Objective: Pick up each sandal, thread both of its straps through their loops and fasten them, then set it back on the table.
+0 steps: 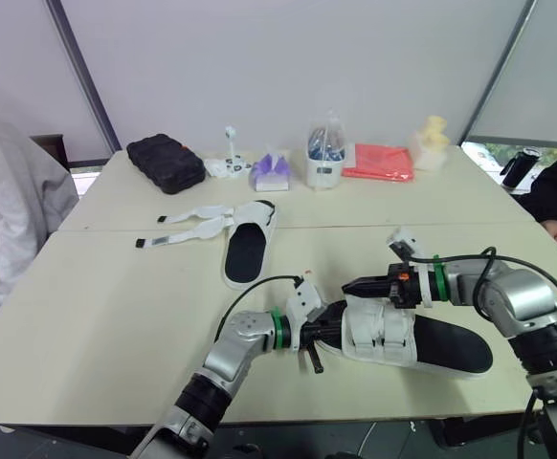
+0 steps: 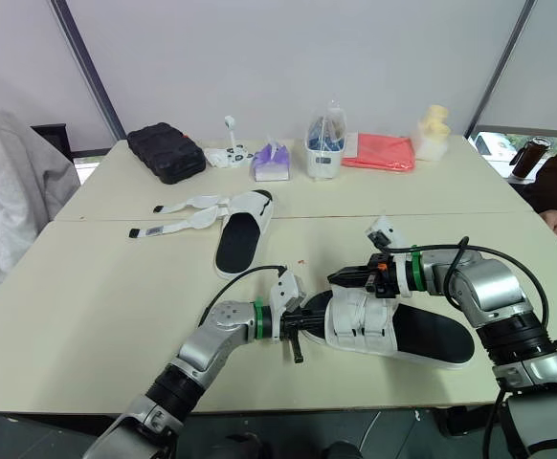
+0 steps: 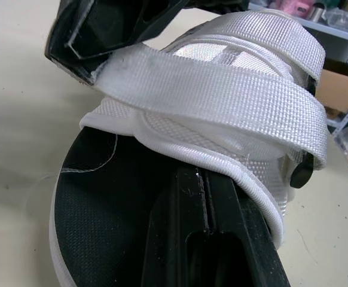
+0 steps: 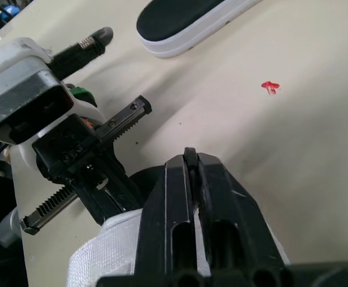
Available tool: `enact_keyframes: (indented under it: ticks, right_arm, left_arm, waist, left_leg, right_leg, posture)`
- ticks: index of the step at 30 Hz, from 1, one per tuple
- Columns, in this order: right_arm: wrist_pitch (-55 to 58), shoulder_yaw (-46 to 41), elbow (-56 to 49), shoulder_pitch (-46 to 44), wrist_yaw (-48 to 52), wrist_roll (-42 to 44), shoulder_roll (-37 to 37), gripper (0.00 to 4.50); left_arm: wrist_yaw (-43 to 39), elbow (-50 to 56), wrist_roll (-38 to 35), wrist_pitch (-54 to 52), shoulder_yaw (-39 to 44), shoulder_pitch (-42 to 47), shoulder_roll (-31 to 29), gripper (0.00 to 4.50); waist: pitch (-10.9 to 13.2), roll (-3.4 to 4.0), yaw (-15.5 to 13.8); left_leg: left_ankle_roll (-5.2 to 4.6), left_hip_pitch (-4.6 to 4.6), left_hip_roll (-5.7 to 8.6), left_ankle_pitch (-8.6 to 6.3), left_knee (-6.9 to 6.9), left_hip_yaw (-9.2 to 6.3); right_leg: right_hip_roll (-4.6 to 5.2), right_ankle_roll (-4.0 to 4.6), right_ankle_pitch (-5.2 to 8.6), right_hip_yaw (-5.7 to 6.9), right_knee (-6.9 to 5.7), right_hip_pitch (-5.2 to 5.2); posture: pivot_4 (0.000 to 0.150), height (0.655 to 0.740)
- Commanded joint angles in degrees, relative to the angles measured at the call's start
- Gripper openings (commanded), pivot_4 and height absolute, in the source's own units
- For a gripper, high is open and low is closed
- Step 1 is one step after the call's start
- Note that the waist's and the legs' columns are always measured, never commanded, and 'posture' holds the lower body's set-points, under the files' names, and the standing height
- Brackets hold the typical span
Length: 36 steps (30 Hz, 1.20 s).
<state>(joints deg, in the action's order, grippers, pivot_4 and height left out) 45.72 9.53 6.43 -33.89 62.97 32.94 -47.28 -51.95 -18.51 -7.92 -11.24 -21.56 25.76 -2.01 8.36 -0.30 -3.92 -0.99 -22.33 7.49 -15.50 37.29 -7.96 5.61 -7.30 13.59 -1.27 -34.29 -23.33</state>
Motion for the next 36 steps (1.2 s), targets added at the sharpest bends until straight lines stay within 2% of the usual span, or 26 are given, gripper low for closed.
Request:
enact_keyframes:
  ticks: [1, 6, 11, 18, 25, 29, 32, 36]
  right_arm:
    - [1.5, -4.8, -2.0, -0.8, 0.2, 2.2, 0.6, 0.03]
    - [6.2, -13.1, -2.1, -1.2, -3.9, 6.7, 2.9, 0.03]
    - [6.9, -17.1, -2.6, 2.1, -7.7, 6.6, 3.7, 0.03]
    - [5.2, -14.5, -1.4, 4.8, -11.4, 1.4, 3.7, 0.03]
    - [-0.4, -6.7, -0.4, 6.5, -9.3, -6.5, 1.8, 0.03]
    - [-1.2, -6.5, 0.1, 6.1, -8.6, -7.2, 2.0, 0.03]
    - [-2.1, -6.1, -0.3, 5.9, -8.2, -8.2, 1.9, 1.02]
    - [-2.4, -7.8, -1.1, 6.1, -8.3, -8.4, 2.4, 3.1]
  left_arm:
    - [1.8, -3.3, 2.6, -1.4, -1.7, -1.2, -0.4, 0.0]
    - [1.7, -3.2, 2.4, -1.5, -1.6, -1.3, -0.5, 0.0]
    - [1.4, -3.4, 2.3, -1.5, -1.8, -1.1, -0.7, 0.0]
    - [1.2, -3.7, 2.3, -1.4, -1.9, -0.9, -0.8, 0.0]
    - [1.5, -3.9, 2.4, -1.3, -1.9, -0.7, -0.8, 0.0]
    - [1.5, -4.1, 2.5, -1.2, -1.9, -0.6, -0.8, 0.0]
    - [1.6, -4.4, 2.5, -0.9, -1.8, -0.3, -0.7, 0.0]
    - [1.7, -4.7, 2.5, -0.6, -1.6, -0.1, -0.7, 0.0]
  waist:
    - [0.0, 0.0, 0.0]
    - [0.0, 0.0, 0.0]
    - [0.0, 0.02, 0.1]
    - [0.0, 0.09, 0.2]
    - [-0.1, 0.09, 0.3]
    - [-0.1, 0.08, 0.3]
    - [-0.1, 0.08, 0.2]
    - [-0.1, 0.09, 0.2]
  left_leg:
    - [0.0, 0.0, 0.0, 0.0, 0.0, 0.0]
    - [0.0, -0.01, -0.01, 0.0, -0.01, 0.0]
    - [0.01, -0.01, -0.03, 0.0, -0.05, -0.01]
    - [0.05, -0.01, -0.03, 0.04, -0.05, 0.02]
    - [0.06, 0.04, -0.03, 0.04, -0.04, 0.02]
    - [0.06, 0.13, -0.03, 0.04, -0.04, 0.02]
    - [0.06, 0.13, -0.03, 0.04, -0.04, 0.02]
    - [0.06, 0.12, -0.03, 0.04, -0.07, 0.01]
  right_leg:
    - [0.0, 0.0, 0.0, 0.0, -0.01, 0.0]
    - [0.0, 0.02, -0.01, -0.01, -0.02, 0.01]
    - [-0.02, 0.04, -0.02, -0.03, -0.05, -0.02]
    - [-0.03, 0.06, -0.04, -0.06, -0.09, -0.04]
    - [-0.04, 0.06, -0.04, -0.05, -0.09, 0.01]
    - [-0.05, 0.05, -0.04, -0.04, -0.08, 0.07]
    - [-0.05, 0.05, -0.04, -0.04, -0.08, 0.07]
    - [-0.04, 0.05, -0.04, -0.04, -0.08, 0.06]
  posture:
    - [0.15, 0.74]
    - [0.15, 0.74]
    - [0.15, 0.74]
    - [0.15, 0.74]
    - [0.15, 0.74]
    - [0.15, 0.74]
    - [0.15, 0.74]
    - [0.15, 0.74]
